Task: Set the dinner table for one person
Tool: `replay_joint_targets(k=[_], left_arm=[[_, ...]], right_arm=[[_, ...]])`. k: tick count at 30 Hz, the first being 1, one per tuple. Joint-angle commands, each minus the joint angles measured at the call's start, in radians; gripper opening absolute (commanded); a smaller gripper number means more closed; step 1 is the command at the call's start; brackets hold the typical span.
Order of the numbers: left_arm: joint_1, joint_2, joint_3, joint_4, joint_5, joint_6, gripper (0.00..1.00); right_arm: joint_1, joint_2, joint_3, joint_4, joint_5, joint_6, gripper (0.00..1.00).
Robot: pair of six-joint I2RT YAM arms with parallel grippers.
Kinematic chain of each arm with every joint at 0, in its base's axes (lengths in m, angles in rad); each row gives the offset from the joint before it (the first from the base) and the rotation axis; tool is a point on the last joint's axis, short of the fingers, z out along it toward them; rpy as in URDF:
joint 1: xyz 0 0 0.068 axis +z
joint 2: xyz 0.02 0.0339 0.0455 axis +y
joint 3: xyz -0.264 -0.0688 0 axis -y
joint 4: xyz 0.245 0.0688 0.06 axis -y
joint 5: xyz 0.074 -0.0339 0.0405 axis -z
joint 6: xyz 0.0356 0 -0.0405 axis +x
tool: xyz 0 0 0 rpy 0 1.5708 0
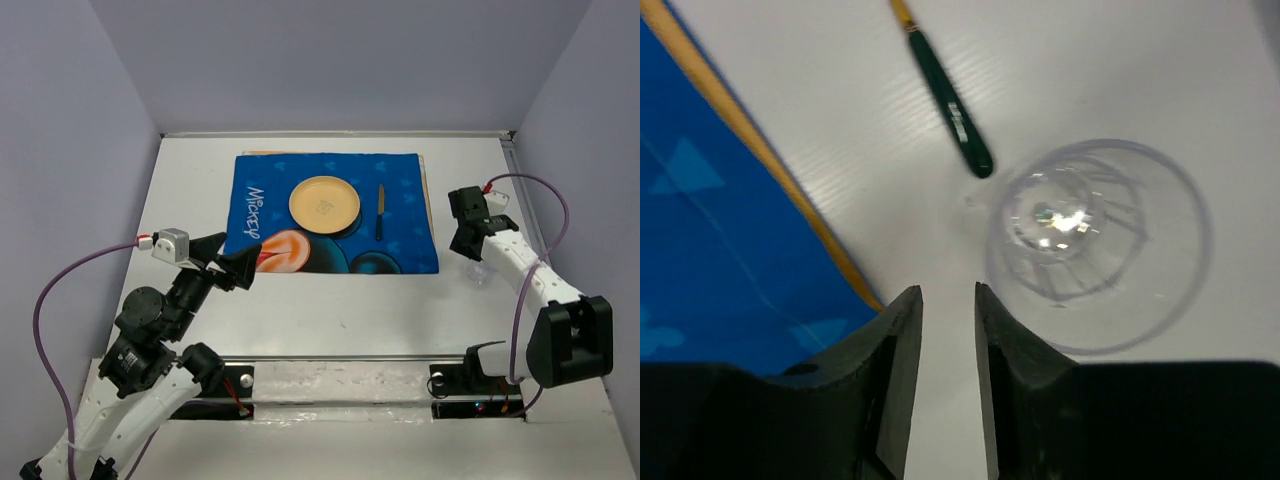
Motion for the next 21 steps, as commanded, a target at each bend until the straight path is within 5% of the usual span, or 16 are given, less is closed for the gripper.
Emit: replay_joint_targets(k=[1, 5, 9, 21], left_arm=[[-0.007, 0.002, -0.001, 0.037, -0.004, 0.021, 0.99], [-0.007, 0.002, -0.001, 0.037, -0.006, 0.021, 0.99], [-0.007, 0.005, -0.001, 0.037, -0.007, 0.023, 0.99], [-0.007, 0.016, -0.003, 0.039, -0.007, 0.02, 0.99]], right_arm=[[-0.018, 0.054, 0.024, 0.037, 0.002, -0.039, 0.3], [-0.037, 0.069, 0.027, 0.036, 0.025, -0.05, 0.23], [-0.059, 0.068, 0.004, 0.044, 0.01, -0.034, 0.32], [-0.068, -0.096, 0.033, 0.12, -0.044, -0.109, 0.34]])
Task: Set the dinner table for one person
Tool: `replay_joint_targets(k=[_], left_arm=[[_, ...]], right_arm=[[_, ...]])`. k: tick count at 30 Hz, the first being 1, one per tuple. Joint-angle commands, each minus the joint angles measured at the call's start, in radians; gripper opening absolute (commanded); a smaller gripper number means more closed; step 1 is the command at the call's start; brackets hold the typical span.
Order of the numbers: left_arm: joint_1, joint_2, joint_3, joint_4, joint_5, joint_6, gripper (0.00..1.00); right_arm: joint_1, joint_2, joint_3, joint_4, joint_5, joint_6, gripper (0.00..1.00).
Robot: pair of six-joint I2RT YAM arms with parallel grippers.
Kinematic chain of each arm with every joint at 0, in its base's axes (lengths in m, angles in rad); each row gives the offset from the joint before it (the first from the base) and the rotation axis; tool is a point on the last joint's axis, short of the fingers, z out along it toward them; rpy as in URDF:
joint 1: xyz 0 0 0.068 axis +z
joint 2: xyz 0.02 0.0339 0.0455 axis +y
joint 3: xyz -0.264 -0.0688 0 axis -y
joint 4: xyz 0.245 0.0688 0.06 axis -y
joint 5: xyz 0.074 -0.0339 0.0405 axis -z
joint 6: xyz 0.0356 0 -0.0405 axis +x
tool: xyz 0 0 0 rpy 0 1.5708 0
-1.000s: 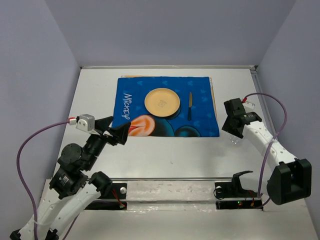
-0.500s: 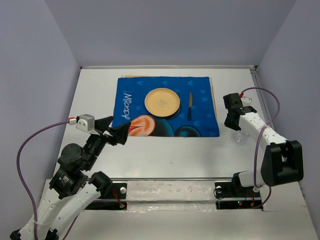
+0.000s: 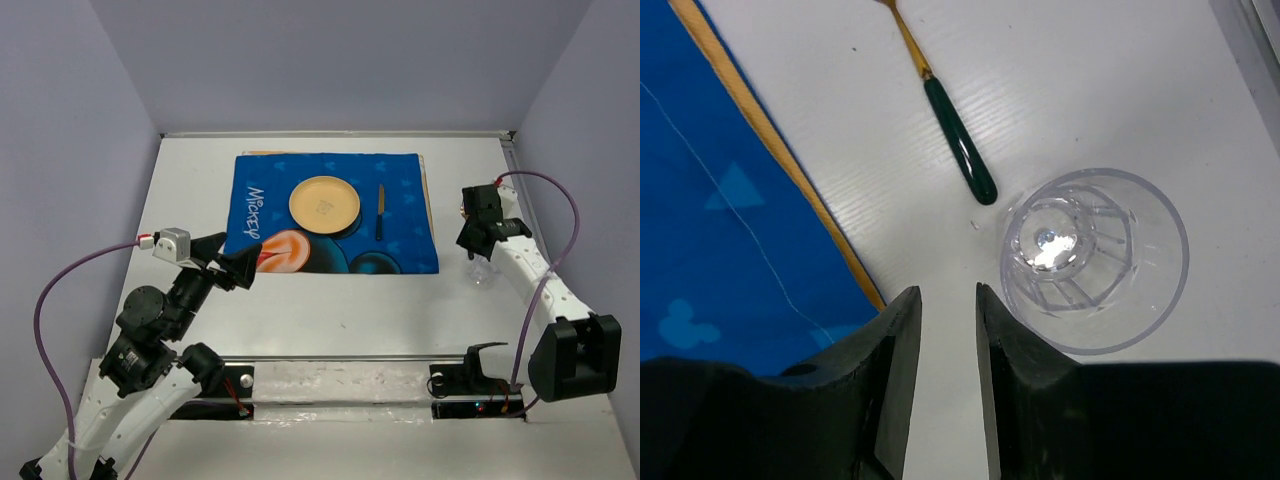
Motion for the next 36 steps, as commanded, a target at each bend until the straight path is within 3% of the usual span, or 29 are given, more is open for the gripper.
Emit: replay_joint_targets(k=[1, 6, 14, 17, 18, 22, 25, 31, 36], left_arm=[[-0.006, 0.009, -0.003, 0.036, -0.004, 0.016, 0.99], [-0.006, 0.007, -0.003, 0.034, -0.007, 0.016, 0.99], [-0.006, 0.007, -0.003, 0.037, -0.006, 0.018, 0.99], [-0.006, 0.009, -0.003, 0.037, -0.003, 0.016, 0.99], [-0.006, 0.007, -0.004, 0.037, -0.001, 0.018, 0.99], [-0.006, 0.01, -0.003, 0.037, -0.001, 0.018, 0.99], [-0.006, 0.017, -0.003, 0.039, -0.001, 0.018, 0.99], [-0.006, 0.035, -0.003, 0.045, 0.004, 0.022, 0.99], [0.006, 0.06, -0.003, 0.048, 0.007, 0.022, 0.99]], right_arm=[[-0.027, -0.041, 0.028, 0.072, 0.002, -0.029, 0.36], [-0.121, 0.011, 0.01, 0.059, -0.041, -0.001, 0.42], [-0.175, 0.083, -0.027, 0.124, -0.125, -0.015, 0.42], [-0.175, 0.1, -0.044, 0.188, -0.164, -0.029, 0.36], [-0.175, 0.1, -0.053, 0.199, -0.158, -0.026, 0.26], [-0.175, 0.09, -0.053, 0.19, -0.123, -0.038, 0.06], [-0.175, 0.032, -0.017, 0.13, -0.072, -0.053, 0.0], [-0.154, -0.061, 0.112, 0.113, -0.194, -0.113, 0.0], [-0.009, 0.135, 0.345, 0.156, -0.242, -0.179, 0.0]])
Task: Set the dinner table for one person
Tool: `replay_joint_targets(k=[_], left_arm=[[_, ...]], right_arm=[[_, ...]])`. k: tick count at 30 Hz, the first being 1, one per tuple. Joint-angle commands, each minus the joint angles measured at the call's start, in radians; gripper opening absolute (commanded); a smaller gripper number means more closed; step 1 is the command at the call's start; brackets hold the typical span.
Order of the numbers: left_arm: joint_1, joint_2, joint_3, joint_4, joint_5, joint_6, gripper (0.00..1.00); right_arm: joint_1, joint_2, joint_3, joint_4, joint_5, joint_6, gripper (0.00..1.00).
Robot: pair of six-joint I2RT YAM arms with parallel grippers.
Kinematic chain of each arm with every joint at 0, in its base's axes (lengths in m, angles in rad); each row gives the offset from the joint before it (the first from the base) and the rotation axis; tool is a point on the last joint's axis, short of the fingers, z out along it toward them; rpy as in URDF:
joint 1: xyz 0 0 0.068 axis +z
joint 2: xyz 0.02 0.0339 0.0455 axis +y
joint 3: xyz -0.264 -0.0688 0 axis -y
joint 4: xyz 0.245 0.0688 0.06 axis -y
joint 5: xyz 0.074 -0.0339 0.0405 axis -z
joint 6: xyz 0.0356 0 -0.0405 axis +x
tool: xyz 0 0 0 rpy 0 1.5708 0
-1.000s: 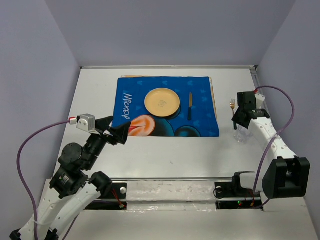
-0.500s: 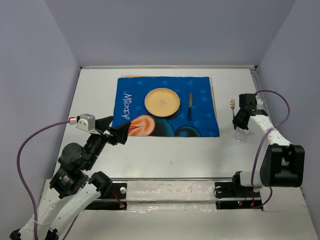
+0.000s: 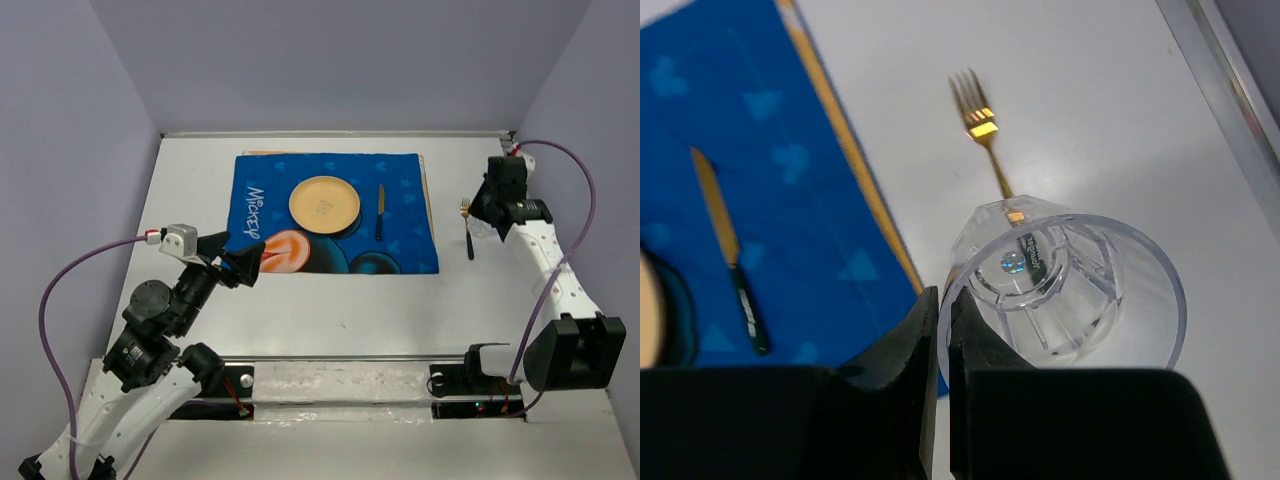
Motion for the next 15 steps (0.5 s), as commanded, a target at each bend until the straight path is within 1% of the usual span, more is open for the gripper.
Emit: replay_joint_targets(k=[1, 2, 3, 5, 6, 8, 9, 10, 12, 13, 15], left_arm=[[0.012, 0.028, -0.003, 0.046, 0.015, 0.021, 0.99], [0.016, 0.029, -0.001, 0.046, 0.017, 0.022, 0.99], [0.021, 0.031, -0.003, 0.046, 0.023, 0.024, 0.99], [0.032, 0.033, -0.003, 0.049, 0.022, 0.024, 0.99], [0.039, 0.039, -0.001, 0.046, 0.022, 0.025, 0.99], [0.047, 0.043, -0.001, 0.046, 0.022, 0.027, 0.99], [0.05, 0.046, -0.001, 0.046, 0.02, 0.027, 0.99], [0.051, 0.049, 0.0, 0.043, 0.019, 0.027, 0.99], [0.058, 0.056, 0.0, 0.038, 0.011, 0.025, 0.99], [0.061, 0.056, 0.002, 0.035, 0.005, 0.025, 0.99], [0.07, 0.059, 0.0, 0.038, 0.005, 0.025, 0.99]], right_arm=[[0.14, 0.178, 0.231, 0.088, -0.049, -0.105, 0.0], [0.184, 0.267, 0.313, 0.091, -0.028, -0.117, 0.0], [0.197, 0.309, 0.353, 0.093, -0.014, -0.128, 0.0], [0.197, 0.391, 0.436, 0.097, -0.049, -0.159, 0.0], [0.197, 0.468, 0.522, 0.103, -0.072, -0.185, 0.0], [0.206, 0.545, 0.606, 0.102, -0.09, -0.209, 0.0], [0.206, 0.612, 0.645, 0.1, -0.095, -0.218, 0.0], [0.206, 0.648, 0.723, 0.096, -0.115, -0.234, 0.0], [0.215, 0.742, 0.797, 0.068, -0.135, -0.257, 0.0], [0.215, 0.772, 0.858, 0.062, -0.141, -0.277, 0.0], [0.224, 0.83, 0.918, 0.045, -0.135, -0.292, 0.0]])
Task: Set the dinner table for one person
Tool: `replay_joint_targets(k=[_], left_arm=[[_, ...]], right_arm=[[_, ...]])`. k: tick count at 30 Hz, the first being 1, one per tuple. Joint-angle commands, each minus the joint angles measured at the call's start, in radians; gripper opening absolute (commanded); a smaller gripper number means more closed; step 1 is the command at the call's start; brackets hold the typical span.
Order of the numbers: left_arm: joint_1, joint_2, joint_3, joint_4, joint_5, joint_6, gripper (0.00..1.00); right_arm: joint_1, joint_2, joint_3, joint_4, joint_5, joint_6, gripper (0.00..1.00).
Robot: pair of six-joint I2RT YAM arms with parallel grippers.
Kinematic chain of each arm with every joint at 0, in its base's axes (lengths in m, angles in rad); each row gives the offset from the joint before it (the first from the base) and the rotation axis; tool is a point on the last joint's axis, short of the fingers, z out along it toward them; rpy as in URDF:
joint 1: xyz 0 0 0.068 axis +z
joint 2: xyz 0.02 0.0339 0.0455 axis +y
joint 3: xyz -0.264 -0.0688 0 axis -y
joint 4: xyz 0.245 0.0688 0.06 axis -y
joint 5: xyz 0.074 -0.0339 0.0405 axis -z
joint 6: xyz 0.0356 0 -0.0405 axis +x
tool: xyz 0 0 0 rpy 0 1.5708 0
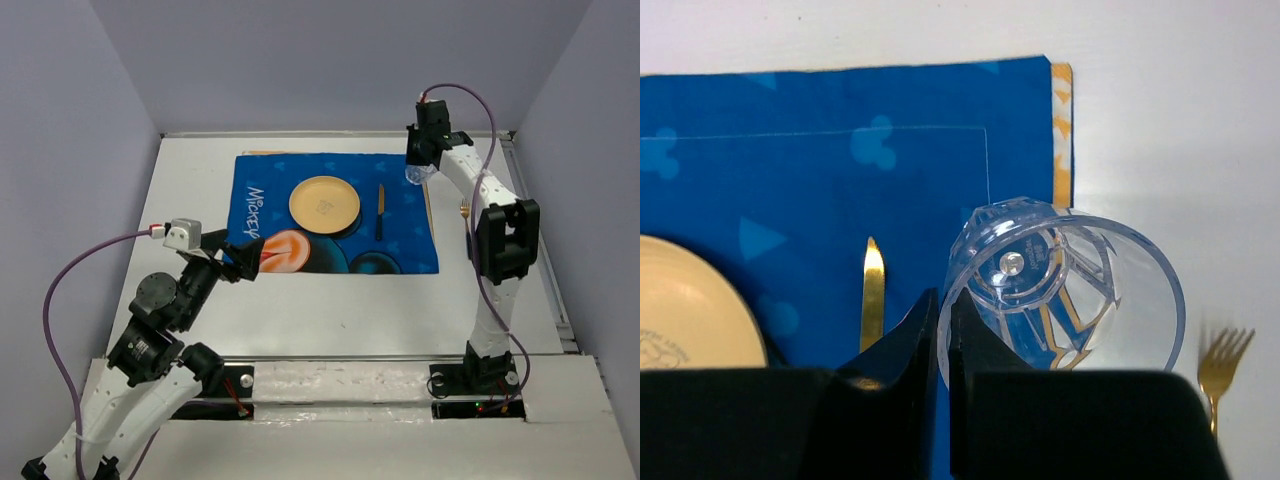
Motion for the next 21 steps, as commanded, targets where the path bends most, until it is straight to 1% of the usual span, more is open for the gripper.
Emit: replay_joint_targets(k=[1, 2, 5, 8, 18, 21], left_arm=[[0.021, 0.015, 0.001, 0.04, 0.002, 0.02, 0.99], [0.023, 0.018, 0.001, 0.042, 0.006, 0.018, 0.99], [0.027, 0.032, 0.001, 0.042, 0.011, 0.02, 0.99], [0.027, 0.043, 0.001, 0.04, 0.017, 0.02, 0.99], [0.035, 0.053, 0.001, 0.045, 0.025, 0.023, 0.99], [0.036, 0.053, 0.001, 0.045, 0.025, 0.025, 0.99]], right_arm=[[0.009, 0.079, 0.195, -0.019, -0.029, -0.087, 0.0], [0.009, 0.137, 0.264, -0.029, -0.047, -0.097, 0.0], [0.019, 0.226, 0.365, -0.059, -0.031, -0.12, 0.0], [0.019, 0.28, 0.417, -0.066, -0.029, -0.14, 0.0], [0.037, 0.386, 0.48, -0.072, -0.063, -0.14, 0.0], [0.046, 0.414, 0.5, -0.088, -0.049, -0.148, 0.0]])
